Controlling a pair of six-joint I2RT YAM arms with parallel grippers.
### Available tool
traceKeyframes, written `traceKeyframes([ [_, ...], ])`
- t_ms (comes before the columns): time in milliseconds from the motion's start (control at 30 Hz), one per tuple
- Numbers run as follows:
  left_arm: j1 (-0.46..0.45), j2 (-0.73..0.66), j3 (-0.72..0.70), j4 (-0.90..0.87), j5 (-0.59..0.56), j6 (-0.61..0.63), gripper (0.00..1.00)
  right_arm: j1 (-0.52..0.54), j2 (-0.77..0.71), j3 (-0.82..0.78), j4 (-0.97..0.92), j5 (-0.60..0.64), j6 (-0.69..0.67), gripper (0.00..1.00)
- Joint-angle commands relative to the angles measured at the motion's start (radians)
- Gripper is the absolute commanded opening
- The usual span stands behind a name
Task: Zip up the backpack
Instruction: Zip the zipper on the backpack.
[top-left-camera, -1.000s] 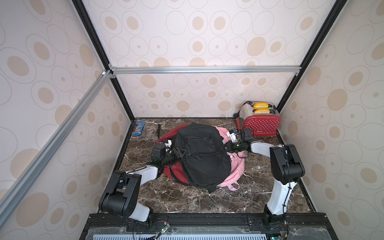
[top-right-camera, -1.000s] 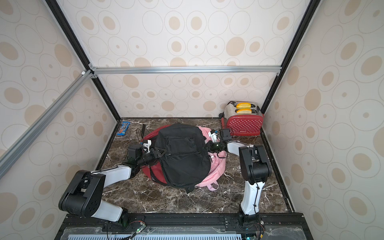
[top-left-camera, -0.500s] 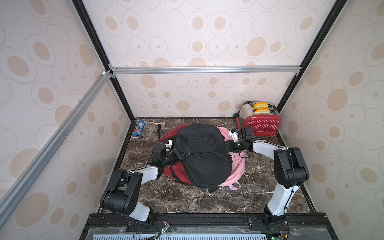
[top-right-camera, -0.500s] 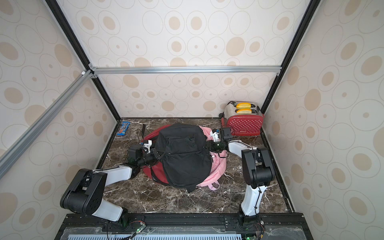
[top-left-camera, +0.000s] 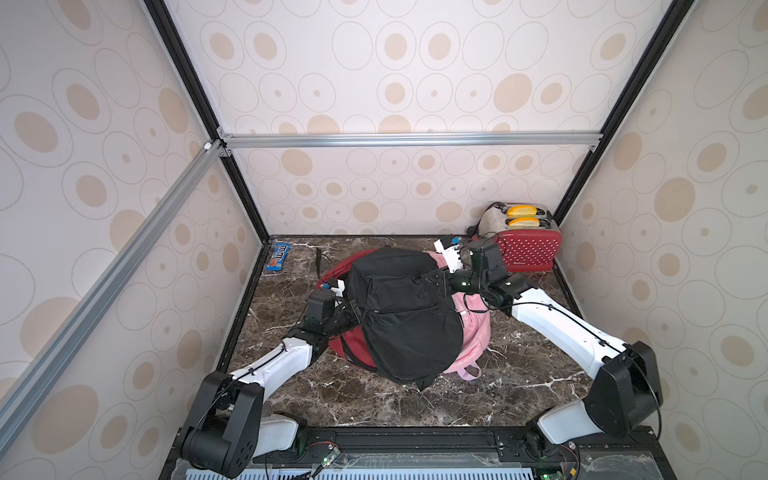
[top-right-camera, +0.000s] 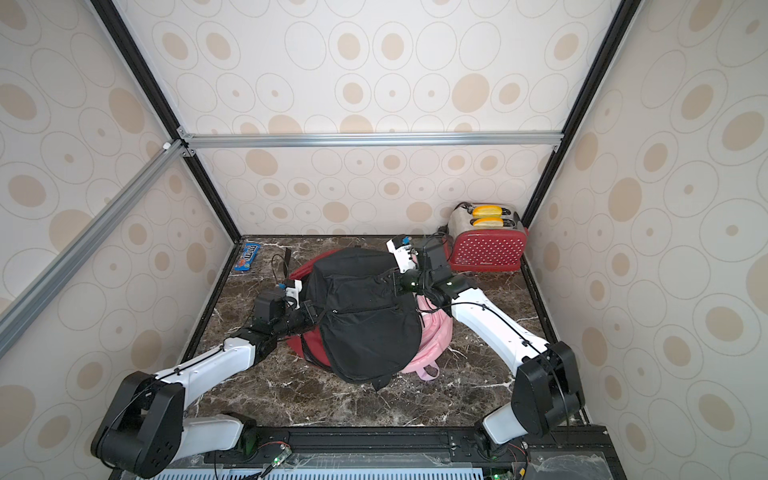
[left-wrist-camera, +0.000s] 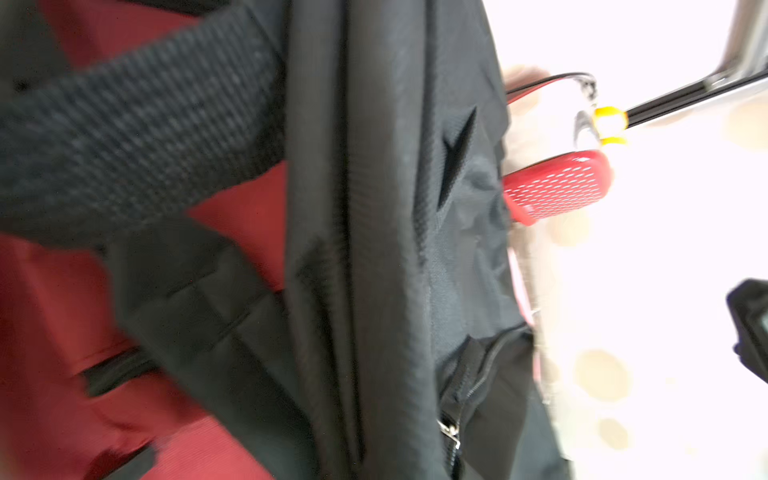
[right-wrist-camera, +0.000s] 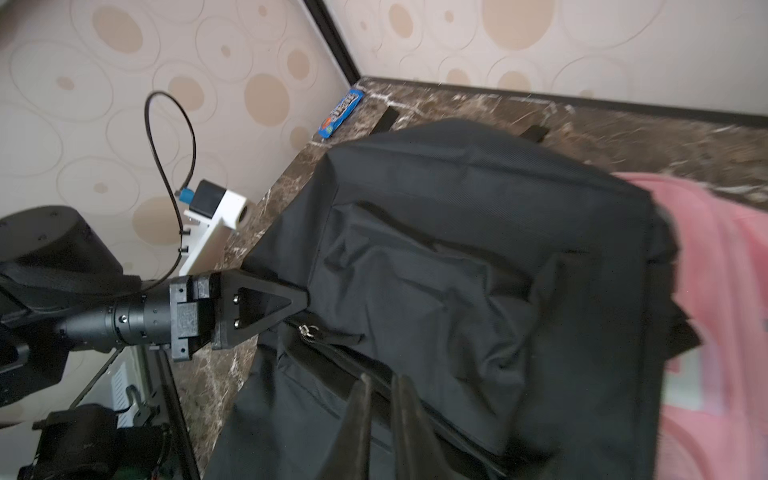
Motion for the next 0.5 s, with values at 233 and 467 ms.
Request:
traceKeyframes([
  [233, -0.077, -0.008, 0.039, -0.116, -0.207, 0.187, 0.00, 0.092, 0.121, -0.088, 0.140, -0.076, 0.086, 0.10],
  [467, -0.117, 0.008, 0.020, -0.046, -0.219, 0.220, 0.00, 0.117, 0.225, -0.157, 0.198, -0.058, 0.105, 0.08],
])
